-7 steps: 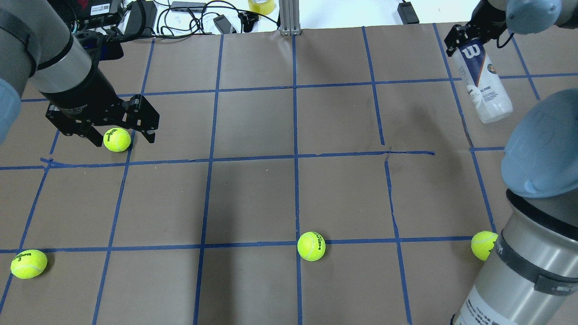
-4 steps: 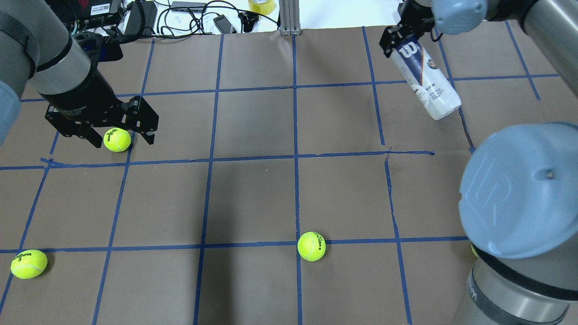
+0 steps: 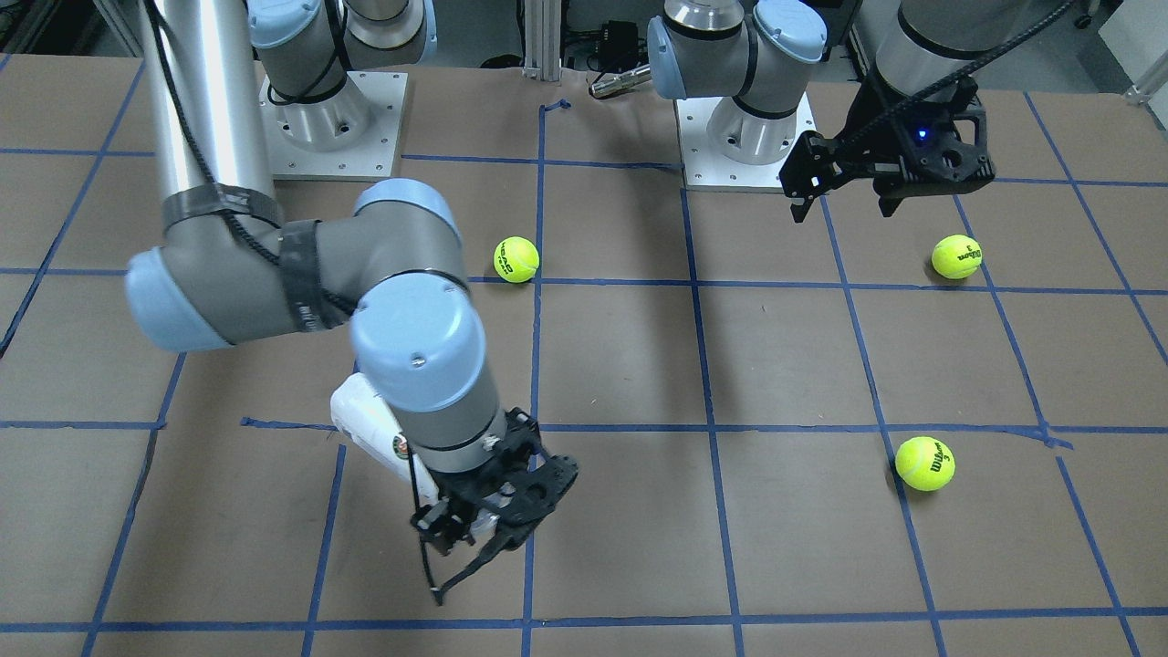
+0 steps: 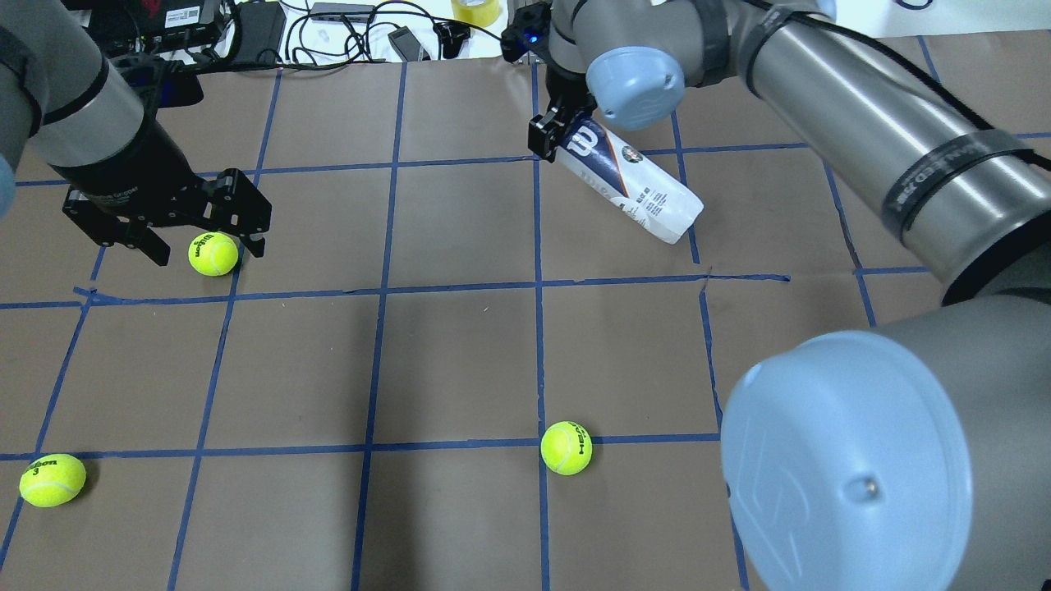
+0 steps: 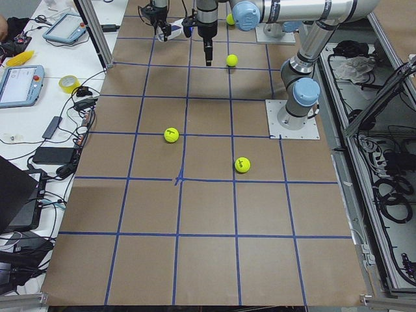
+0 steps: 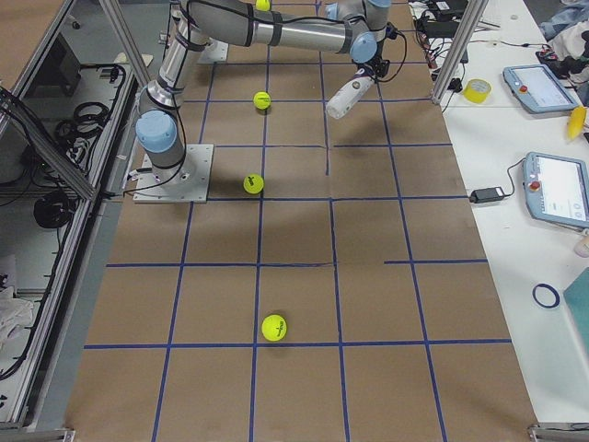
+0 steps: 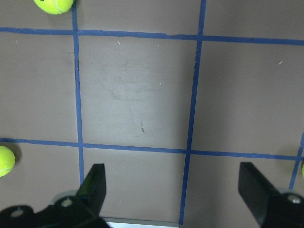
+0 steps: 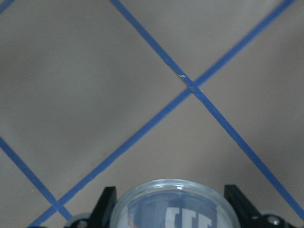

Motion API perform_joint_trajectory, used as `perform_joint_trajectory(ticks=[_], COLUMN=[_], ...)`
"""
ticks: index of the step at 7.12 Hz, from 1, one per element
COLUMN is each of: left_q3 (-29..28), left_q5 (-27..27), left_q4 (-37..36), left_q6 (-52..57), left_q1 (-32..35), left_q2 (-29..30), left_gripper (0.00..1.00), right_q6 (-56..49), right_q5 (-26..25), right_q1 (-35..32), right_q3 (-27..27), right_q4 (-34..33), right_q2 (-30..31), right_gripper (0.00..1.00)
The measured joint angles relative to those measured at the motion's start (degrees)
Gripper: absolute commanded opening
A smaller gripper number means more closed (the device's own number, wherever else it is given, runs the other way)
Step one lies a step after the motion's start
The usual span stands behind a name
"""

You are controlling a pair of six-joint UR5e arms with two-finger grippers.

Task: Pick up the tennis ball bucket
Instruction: 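Lift the can and carry it with the right gripper toward the table center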

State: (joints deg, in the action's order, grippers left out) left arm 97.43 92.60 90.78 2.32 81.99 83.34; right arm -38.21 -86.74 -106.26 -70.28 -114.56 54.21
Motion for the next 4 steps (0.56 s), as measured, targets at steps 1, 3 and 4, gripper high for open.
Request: perform_joint_trajectory(ticks=[1,3,4], left_q3=[0.12,0.44,0.49], left_q5=[0.02,-0.01,0.03], left_q4=[-0.10,-0.08,-0.01], left_q6=[0.54,2.47,2.91], left_q1=[-2.17,-5.61,-6.20], left_q2=[0.19,0.30,0.32], left_gripper=[1.00,1.00,1.00], right_q6=[-6.12,-15.70,-18.34], right_q5=[0.18,0.62,0.67], right_q1=[-3.01,-8.13,-10.29], right_q3=[-1.01,-2.58,-2.81], right_q4=[-3.27,-7.26,-8.48], right_q2=[-0.41,-1.83,-2.82], right_gripper=[0.39,0.38,0.40])
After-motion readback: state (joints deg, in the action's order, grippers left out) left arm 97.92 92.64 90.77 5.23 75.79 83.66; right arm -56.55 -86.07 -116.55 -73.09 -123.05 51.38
